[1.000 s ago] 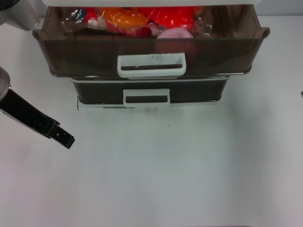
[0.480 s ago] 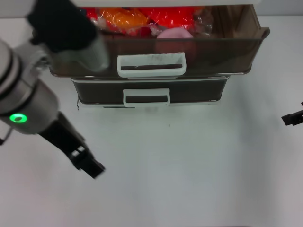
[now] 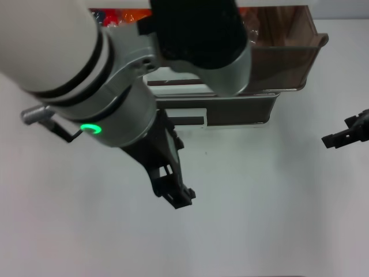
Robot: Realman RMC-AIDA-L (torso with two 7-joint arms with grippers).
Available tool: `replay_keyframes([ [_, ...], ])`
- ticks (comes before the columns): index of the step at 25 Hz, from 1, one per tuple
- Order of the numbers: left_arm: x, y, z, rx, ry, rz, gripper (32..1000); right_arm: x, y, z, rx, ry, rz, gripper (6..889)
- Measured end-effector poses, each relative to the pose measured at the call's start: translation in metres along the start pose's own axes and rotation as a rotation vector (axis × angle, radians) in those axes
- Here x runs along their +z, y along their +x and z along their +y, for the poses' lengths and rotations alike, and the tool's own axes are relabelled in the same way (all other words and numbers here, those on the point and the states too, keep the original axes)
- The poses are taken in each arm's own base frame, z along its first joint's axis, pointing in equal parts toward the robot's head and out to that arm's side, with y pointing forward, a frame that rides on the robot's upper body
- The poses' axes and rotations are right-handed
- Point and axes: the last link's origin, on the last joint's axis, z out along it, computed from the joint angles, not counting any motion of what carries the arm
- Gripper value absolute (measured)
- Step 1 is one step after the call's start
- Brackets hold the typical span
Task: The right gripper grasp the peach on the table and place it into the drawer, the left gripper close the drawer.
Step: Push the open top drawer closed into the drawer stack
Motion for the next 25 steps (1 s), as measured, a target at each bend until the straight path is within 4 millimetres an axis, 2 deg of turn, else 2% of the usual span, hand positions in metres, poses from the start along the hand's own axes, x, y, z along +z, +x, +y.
replay_keyframes([
  [6, 0.008, 0.017, -0.011, 0.050, -0.005, -0.010, 812, 0.001, -0.007, 0.002, -0.011, -0.008, -0.009, 865],
  [15, 0.019, 0.032, -0.026, 0.087, -0.011, -0.013, 812, 0.001, -0.012, 0.003, -0.014, -0.015, -0.035, 865],
  [21, 0.020, 0.036, -0.033, 0.103, 0.003, 0.006, 812, 0.001, -0.013, 0.004, -0.016, -0.015, -0.036, 865],
  [25, 0.018, 0.034, -0.046, 0.079, 0.017, 0.019, 812, 0.001, -0.015, 0.004, -0.017, -0.016, -0.040, 865],
])
